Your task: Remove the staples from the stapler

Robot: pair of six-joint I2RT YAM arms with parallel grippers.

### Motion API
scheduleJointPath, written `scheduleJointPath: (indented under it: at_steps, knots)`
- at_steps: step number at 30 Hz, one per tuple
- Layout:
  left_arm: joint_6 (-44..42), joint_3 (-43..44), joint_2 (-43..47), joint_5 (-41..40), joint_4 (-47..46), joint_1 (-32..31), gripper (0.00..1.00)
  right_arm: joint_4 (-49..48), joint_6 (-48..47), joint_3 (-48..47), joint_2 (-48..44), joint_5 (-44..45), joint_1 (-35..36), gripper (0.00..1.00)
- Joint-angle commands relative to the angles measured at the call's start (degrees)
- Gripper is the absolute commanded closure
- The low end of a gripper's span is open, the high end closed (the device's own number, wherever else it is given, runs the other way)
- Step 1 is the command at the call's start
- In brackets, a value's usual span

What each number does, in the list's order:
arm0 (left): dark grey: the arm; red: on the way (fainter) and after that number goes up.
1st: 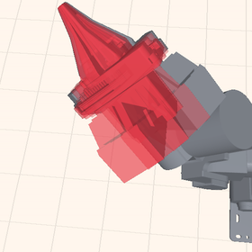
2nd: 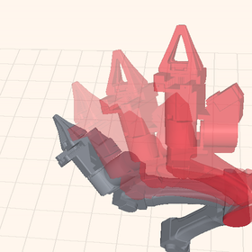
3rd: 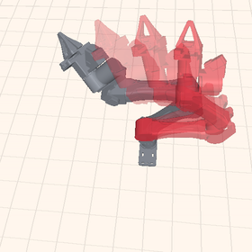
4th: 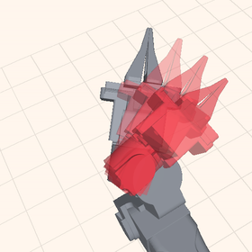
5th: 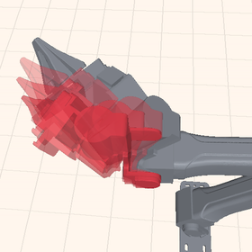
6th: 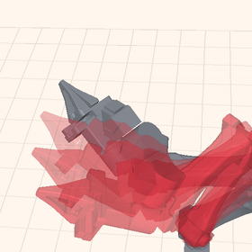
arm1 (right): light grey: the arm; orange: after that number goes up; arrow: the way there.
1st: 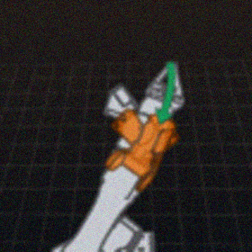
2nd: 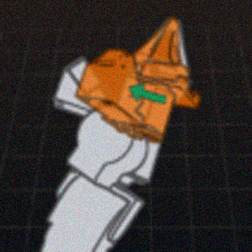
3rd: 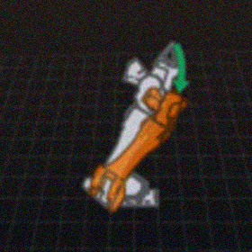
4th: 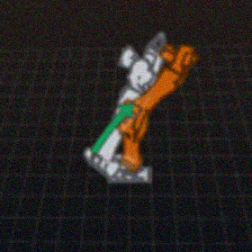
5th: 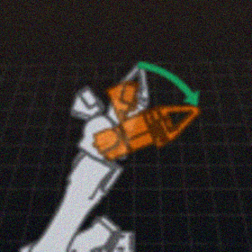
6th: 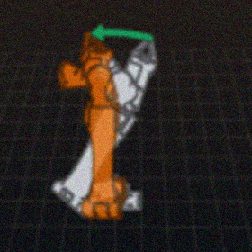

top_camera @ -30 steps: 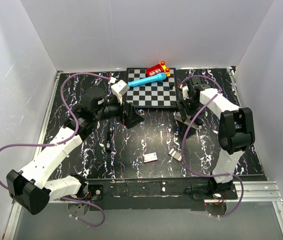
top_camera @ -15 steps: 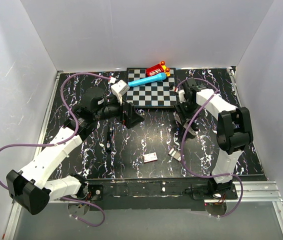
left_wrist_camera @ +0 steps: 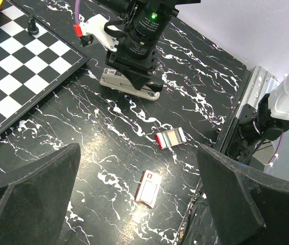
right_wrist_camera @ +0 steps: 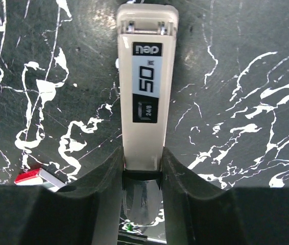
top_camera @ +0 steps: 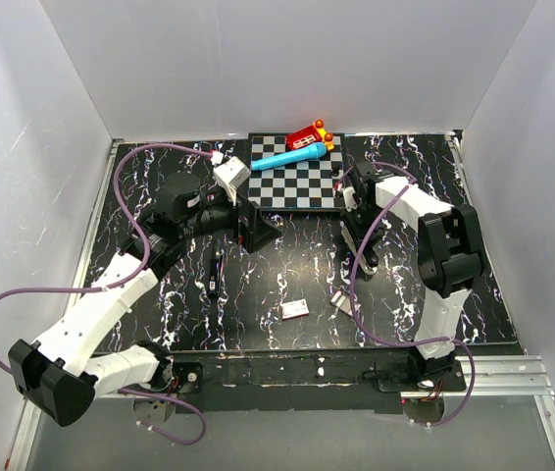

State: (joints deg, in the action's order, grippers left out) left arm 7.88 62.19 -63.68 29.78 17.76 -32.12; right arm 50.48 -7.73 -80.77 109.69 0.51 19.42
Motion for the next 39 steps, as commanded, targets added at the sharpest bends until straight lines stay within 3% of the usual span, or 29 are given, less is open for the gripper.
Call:
scheduleJointPath:
  at_steps: [1, 6, 10, 16, 23, 31, 39]
  knots:
    - [-0.9, -0.6, 2.1, -0.7, -0.2, -0.4, 0.02, 2.2, 0.3, -1.8, 0.8, 1.0, 1.1, 0.75]
    - [-1.0, -0.6, 2.0, -1.0, -0.3, -0.4, 0.02, 2.8, 0.4, -2.5, -0.8, 2.8, 1.3, 0.87]
    - [-1.0, -0.5, 2.1, -1.0, -0.2, -0.4, 0.02, 3.6, 0.5, -3.6, -2.8, 3.8, 1.7, 0.9]
    - [-1.4, -0.2, 2.7, -1.0, 0.2, -0.4, 0.02, 5.5, -0.9, -6.5, -6.0, 6.2, 5.0, 0.9]
    - [-2.5, 0.1, 3.5, -1.7, 1.0, -0.4, 0.02, 4.2, -4.9, -8.4, -7.5, -0.1, 9.2, 0.9]
    - [-6.1, -0.5, 6.6, 0.6, 1.5, -0.4, 0.02, 5.0, -11.5, -18.3, -1.7, -10.3, 14.7, 0.9]
    - [-5.7, -4.7, 15.1, -0.9, 3.8, -0.4, 0.02, 4.4, -18.0, -23.3, 4.5, -10.7, 21.5, 0.88]
